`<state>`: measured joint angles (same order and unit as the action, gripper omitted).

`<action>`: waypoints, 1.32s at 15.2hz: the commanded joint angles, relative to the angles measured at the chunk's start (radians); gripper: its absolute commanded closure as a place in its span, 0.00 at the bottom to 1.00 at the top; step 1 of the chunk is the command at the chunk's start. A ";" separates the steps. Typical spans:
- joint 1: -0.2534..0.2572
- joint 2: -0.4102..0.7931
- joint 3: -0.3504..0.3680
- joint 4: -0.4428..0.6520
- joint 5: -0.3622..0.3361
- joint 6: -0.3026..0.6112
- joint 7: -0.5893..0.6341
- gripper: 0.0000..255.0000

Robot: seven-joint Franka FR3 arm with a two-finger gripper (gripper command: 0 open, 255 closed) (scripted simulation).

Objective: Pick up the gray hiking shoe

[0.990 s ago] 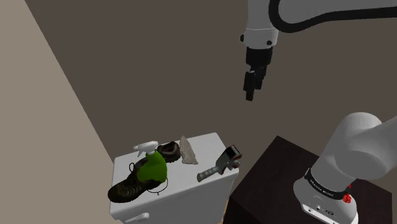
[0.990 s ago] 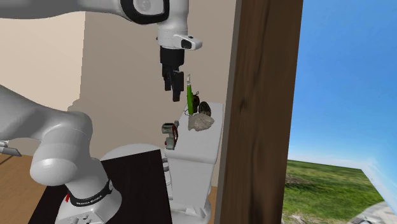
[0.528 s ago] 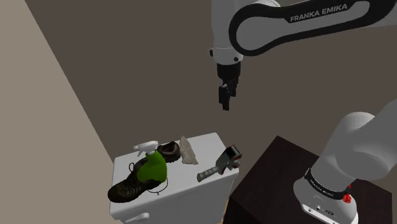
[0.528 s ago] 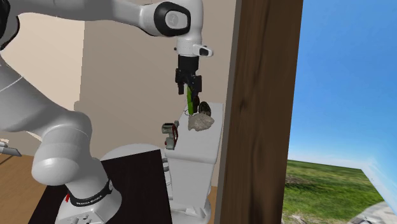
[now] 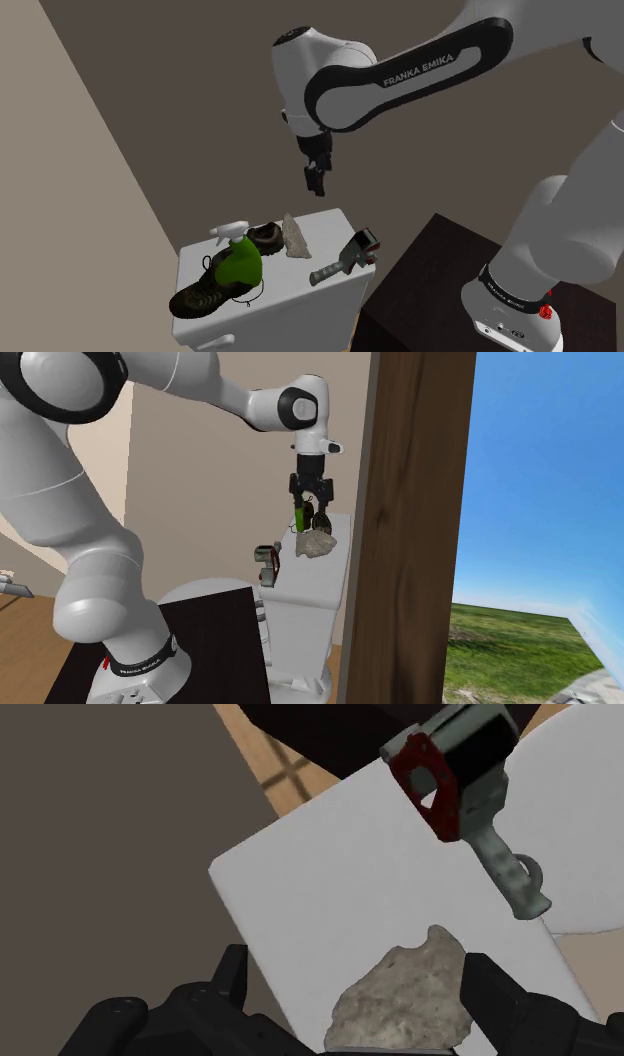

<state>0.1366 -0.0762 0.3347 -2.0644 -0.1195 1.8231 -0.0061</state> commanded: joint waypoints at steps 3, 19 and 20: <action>0.033 0.162 0.038 0.106 -0.093 0.019 0.018 0.00; 0.193 0.601 0.051 0.399 -0.357 0.046 0.050 0.00; 0.193 0.607 0.050 0.395 -0.360 0.055 0.054 0.00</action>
<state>0.3278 0.5229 0.3857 -1.6702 -0.4762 1.8716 0.0436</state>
